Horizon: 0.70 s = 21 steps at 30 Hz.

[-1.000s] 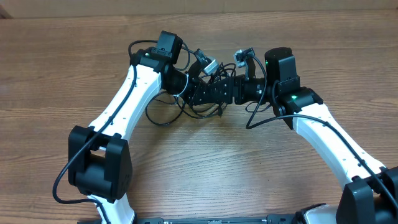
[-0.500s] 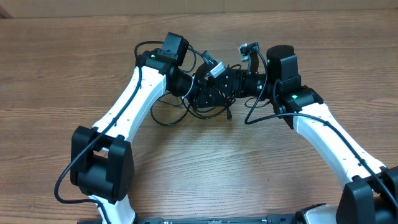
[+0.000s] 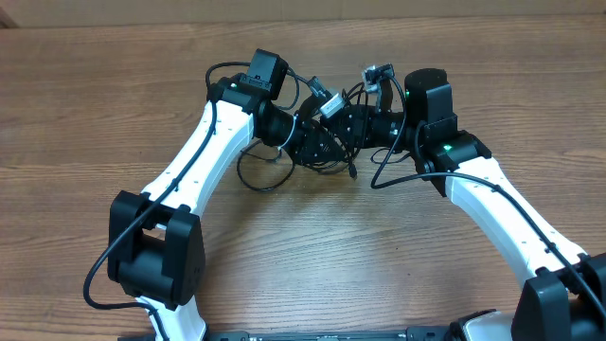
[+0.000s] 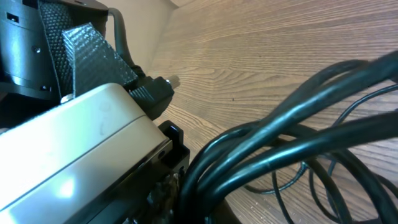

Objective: Untangle cables

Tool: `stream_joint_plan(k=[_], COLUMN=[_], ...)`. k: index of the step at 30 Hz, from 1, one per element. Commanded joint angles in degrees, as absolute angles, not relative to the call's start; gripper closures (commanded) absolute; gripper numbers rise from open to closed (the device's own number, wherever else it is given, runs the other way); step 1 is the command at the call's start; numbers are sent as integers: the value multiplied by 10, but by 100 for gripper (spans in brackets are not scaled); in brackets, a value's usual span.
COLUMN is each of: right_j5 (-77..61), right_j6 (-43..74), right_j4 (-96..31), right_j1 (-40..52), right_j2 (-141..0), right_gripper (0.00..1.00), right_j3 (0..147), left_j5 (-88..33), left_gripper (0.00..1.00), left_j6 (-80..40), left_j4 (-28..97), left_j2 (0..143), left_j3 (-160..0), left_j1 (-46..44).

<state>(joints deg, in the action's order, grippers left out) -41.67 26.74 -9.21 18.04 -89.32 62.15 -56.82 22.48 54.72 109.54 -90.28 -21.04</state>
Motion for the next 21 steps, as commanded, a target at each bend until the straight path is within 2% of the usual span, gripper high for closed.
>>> stream_joint_plan(k=[1, 21], right_j5=[-403, -403], right_j6=[251, 240], right_j4=[-118, -188], right_j1=[183, 183], right_j2=[-894, -894], right_gripper=[96, 96], right_j3=[627, 627], left_j5=[-561, -418], left_gripper=[96, 96], left_j6=[198, 128], left_j4=[522, 505], left_j2=[1086, 1086], left_j3=[-908, -908], left_j1=[-211, -182])
